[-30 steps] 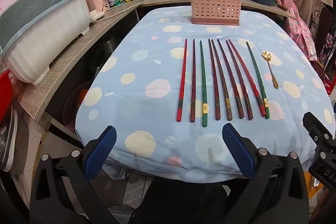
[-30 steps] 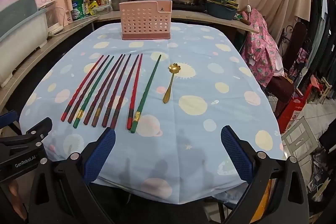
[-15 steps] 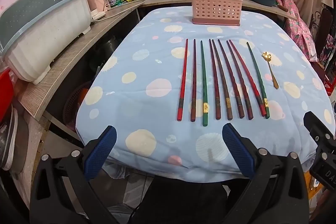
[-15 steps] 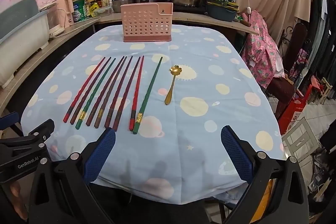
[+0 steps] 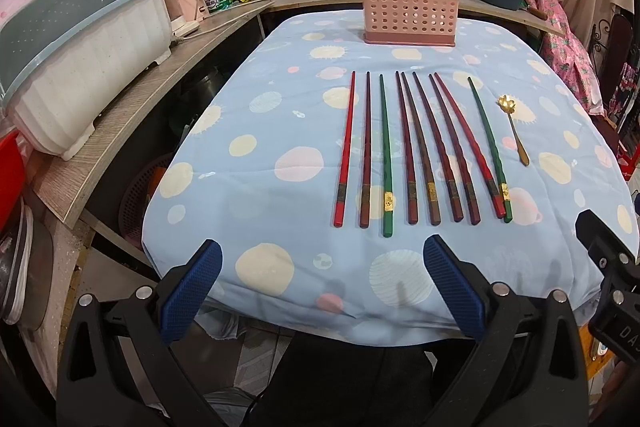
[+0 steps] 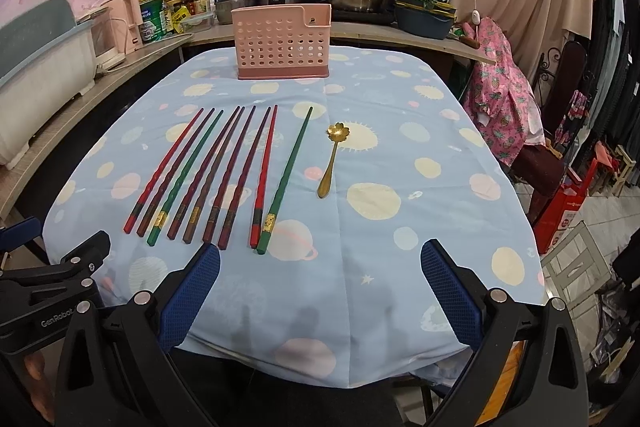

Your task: Organize utensils

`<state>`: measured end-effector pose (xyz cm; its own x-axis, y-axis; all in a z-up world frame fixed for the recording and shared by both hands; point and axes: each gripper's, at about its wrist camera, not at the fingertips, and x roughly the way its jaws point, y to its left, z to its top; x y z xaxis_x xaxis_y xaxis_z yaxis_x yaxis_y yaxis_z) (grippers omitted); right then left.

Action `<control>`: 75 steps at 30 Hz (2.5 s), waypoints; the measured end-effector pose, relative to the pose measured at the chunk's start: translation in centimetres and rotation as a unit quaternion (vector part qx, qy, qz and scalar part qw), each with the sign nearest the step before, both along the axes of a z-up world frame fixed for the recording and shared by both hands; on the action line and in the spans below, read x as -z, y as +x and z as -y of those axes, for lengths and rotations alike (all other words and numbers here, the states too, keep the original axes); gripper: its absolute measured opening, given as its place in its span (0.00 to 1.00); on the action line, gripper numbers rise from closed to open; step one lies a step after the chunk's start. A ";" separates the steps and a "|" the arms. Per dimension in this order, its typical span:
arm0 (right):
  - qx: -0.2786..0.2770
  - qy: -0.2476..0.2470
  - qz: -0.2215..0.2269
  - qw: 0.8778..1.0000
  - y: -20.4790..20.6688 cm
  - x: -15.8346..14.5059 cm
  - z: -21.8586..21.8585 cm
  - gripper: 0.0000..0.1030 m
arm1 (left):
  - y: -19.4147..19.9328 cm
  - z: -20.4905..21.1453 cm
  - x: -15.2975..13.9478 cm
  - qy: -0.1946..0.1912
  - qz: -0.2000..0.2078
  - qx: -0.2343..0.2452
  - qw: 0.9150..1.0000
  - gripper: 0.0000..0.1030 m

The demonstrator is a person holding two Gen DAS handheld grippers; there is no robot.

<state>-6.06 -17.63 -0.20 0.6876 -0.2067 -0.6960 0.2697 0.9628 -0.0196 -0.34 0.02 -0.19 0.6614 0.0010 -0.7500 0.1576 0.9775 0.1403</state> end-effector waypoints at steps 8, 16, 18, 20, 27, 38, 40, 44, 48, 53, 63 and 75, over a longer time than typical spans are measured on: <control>0.000 0.002 0.000 1.000 0.0 0.1 0.0 0.94 | -0.1 0.1 0.2 0.000 -0.001 0.001 1.000 0.93; -0.001 0.002 0.000 1.000 0.0 0.1 0.0 0.94 | -0.1 0.1 0.1 -0.001 -0.002 0.001 1.000 0.93; -0.001 0.003 0.000 1.000 0.0 0.1 0.0 0.94 | -0.2 0.1 0.1 -0.001 -0.001 0.001 1.000 0.93; -0.001 0.002 0.000 1.000 0.0 0.1 0.0 0.94 | -0.1 0.1 0.0 0.000 -0.002 0.001 1.000 0.93; -0.003 0.003 -0.001 1.000 0.1 0.2 -0.3 0.94 | -0.1 0.0 0.0 -0.001 -0.003 0.000 1.000 0.93; -0.002 0.003 0.000 1.000 0.0 0.2 -0.4 0.94 | -0.1 0.0 0.1 -0.001 -0.003 0.000 1.000 0.93; -0.002 0.003 0.000 1.000 0.0 0.1 -0.4 0.94 | -0.2 0.0 0.1 -0.001 -0.003 0.000 1.000 0.93; -0.003 0.003 -0.001 1.000 0.1 0.2 -0.4 0.94 | -0.2 0.0 0.1 -0.001 -0.003 0.000 1.000 0.93; -0.002 0.003 -0.001 1.000 0.1 0.1 -0.4 0.94 | -0.2 0.0 0.1 -0.001 -0.003 0.000 1.000 0.93; -0.002 0.003 0.000 1.000 0.1 0.1 -0.5 0.94 | -0.3 0.0 0.1 0.000 -0.003 0.000 1.000 0.93; -0.003 0.004 0.000 1.000 0.1 0.2 -0.5 0.94 | -0.2 0.0 0.1 0.000 -0.003 0.000 1.000 0.93; -0.002 0.005 -0.001 1.000 0.1 0.2 -0.5 0.94 | -0.2 -0.1 0.2 -0.001 -0.005 -0.001 1.000 0.93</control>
